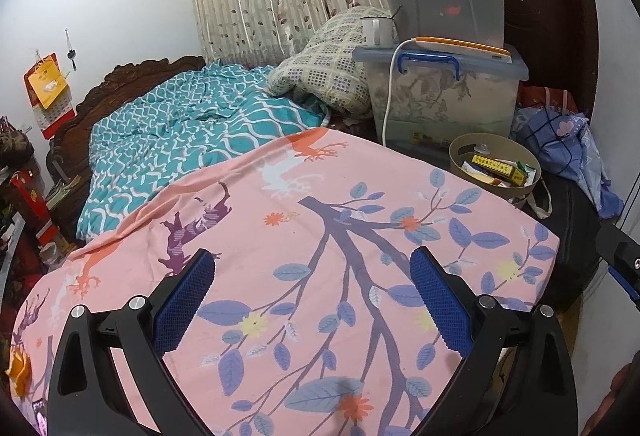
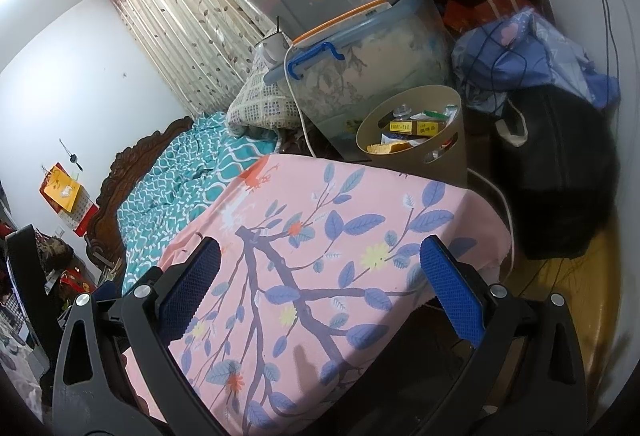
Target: Collect trash
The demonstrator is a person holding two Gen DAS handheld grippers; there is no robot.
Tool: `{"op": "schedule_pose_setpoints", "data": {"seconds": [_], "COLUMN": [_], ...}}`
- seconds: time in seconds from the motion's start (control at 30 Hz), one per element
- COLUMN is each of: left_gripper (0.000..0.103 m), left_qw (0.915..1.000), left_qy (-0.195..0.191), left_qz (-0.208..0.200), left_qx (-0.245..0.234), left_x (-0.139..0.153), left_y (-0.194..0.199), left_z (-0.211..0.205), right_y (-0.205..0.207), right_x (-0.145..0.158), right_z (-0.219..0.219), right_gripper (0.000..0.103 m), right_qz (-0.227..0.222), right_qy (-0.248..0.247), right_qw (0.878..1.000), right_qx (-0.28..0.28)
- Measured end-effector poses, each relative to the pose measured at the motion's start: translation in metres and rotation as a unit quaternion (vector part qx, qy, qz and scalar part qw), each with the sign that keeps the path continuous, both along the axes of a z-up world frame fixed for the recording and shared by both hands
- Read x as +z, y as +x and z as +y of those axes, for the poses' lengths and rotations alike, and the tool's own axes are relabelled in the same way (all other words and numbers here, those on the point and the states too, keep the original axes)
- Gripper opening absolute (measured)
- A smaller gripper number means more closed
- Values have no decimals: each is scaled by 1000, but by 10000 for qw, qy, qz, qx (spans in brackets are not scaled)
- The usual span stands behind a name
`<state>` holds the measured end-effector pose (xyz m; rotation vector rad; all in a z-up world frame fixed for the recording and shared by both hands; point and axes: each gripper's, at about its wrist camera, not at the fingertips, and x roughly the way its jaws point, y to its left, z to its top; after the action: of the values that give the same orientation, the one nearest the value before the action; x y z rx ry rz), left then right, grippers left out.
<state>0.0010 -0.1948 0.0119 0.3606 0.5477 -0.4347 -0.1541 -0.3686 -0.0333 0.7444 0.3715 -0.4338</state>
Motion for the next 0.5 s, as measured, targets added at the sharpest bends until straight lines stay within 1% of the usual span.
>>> {"op": "schedule_pose_setpoints", "data": {"seconds": [0.3,0.5], "left_gripper": [94,94], "left_qw": [10000,10000], "left_qy": [34,43], "left_qz": [-28,51], "left_qx": [43,35], "left_x": [-1,-3], "left_y": [0,2], "left_z": [2,4], "right_y": [1,1], "right_x": [-2,-4], "right_z": [1,5], "right_gripper": [99,99], "right_qz": [20,51], "right_qy": [11,10], "right_qw": [10000,10000], "right_qx": [-7,-15]}}
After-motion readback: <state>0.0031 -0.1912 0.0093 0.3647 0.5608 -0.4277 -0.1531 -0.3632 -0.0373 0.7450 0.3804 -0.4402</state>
